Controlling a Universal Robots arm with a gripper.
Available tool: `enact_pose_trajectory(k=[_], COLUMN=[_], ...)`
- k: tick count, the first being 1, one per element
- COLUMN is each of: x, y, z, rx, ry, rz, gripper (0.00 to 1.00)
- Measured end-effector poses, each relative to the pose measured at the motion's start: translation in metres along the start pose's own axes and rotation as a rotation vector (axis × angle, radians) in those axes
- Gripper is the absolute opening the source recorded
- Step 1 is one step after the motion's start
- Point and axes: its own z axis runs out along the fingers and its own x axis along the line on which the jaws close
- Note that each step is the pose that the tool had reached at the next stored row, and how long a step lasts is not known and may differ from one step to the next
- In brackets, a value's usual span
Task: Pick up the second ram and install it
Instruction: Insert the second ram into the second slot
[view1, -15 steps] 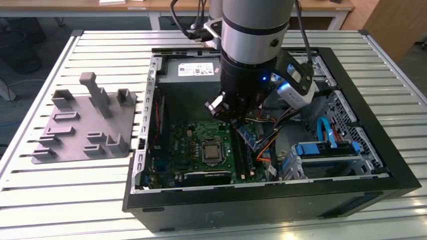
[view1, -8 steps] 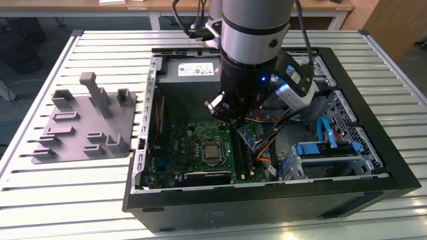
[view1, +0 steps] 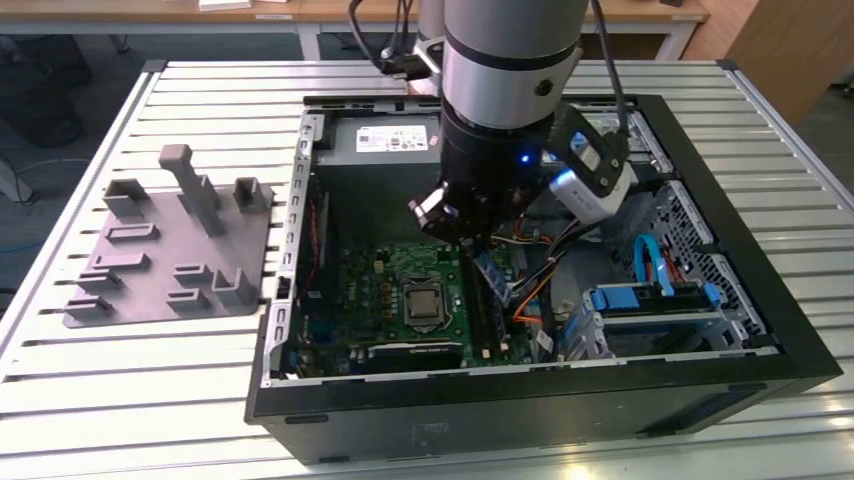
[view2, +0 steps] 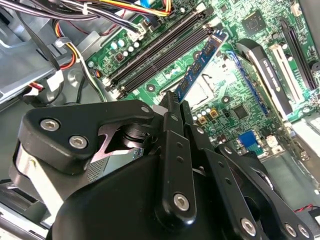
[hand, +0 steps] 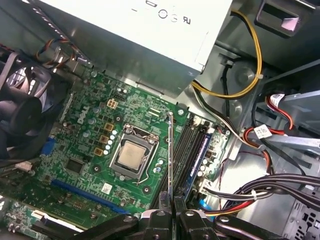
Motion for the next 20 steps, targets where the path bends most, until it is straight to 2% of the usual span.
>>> enact_pose_trajectory(k=[20], x=[0.0], y=[0.0], z=[0.0004], rx=[0.0047], ry=[-0.0027], rz=[0.098], gripper=[0.14])
